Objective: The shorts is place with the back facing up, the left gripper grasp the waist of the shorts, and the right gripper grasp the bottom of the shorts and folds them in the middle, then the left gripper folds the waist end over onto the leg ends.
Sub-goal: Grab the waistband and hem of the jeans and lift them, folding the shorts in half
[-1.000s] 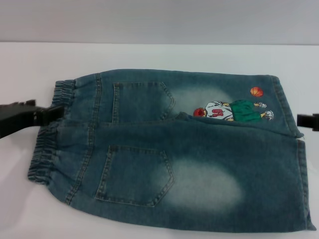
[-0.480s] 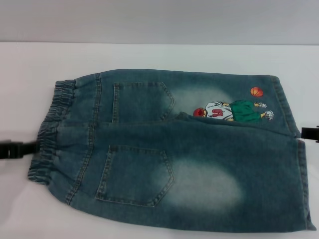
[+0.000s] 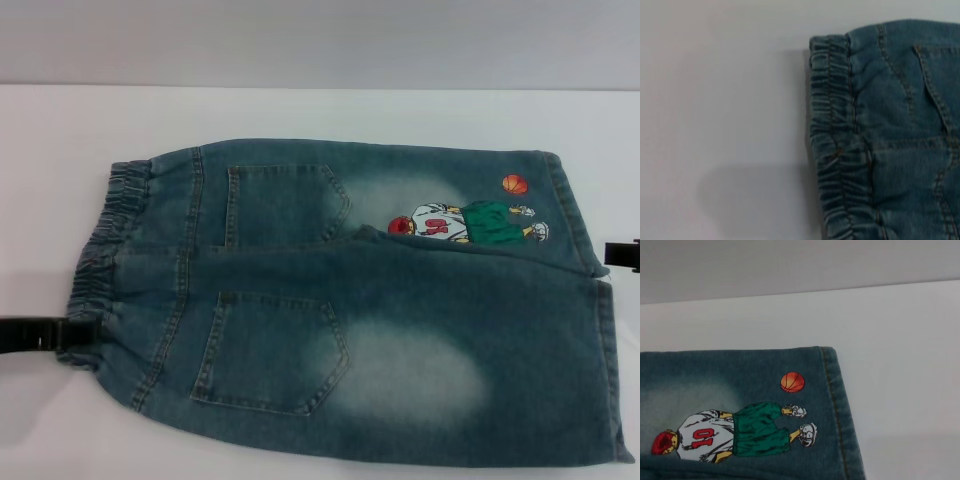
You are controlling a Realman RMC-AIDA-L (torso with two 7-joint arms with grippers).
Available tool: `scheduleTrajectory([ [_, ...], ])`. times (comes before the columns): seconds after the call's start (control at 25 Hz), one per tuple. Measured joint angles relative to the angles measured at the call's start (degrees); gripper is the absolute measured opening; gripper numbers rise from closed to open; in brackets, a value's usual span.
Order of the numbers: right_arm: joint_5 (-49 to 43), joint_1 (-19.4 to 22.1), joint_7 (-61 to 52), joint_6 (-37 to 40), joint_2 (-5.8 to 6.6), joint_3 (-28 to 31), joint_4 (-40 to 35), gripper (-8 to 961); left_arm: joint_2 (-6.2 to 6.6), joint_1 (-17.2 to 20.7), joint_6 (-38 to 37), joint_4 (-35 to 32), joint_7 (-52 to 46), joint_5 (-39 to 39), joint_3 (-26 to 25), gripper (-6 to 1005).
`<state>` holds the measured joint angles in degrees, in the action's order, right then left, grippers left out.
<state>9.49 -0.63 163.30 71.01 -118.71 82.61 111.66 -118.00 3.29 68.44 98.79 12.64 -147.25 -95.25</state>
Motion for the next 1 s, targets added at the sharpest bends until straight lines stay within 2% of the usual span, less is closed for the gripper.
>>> scheduleTrajectory([
  [0.28, -0.53, -0.16, 0.23, -0.1, 0.05, 0.0, -0.82, 684, -0.07, -1.27, 2.11, -0.45, -2.79, -4.9, 1.41, 709],
  [1.0, -1.47, -0.18, 0.51, 0.32, 0.15, -0.41, -0.58, 683, -0.03, -2.94, 3.06, -1.82, -3.32, -5.25, 3.34, 709],
])
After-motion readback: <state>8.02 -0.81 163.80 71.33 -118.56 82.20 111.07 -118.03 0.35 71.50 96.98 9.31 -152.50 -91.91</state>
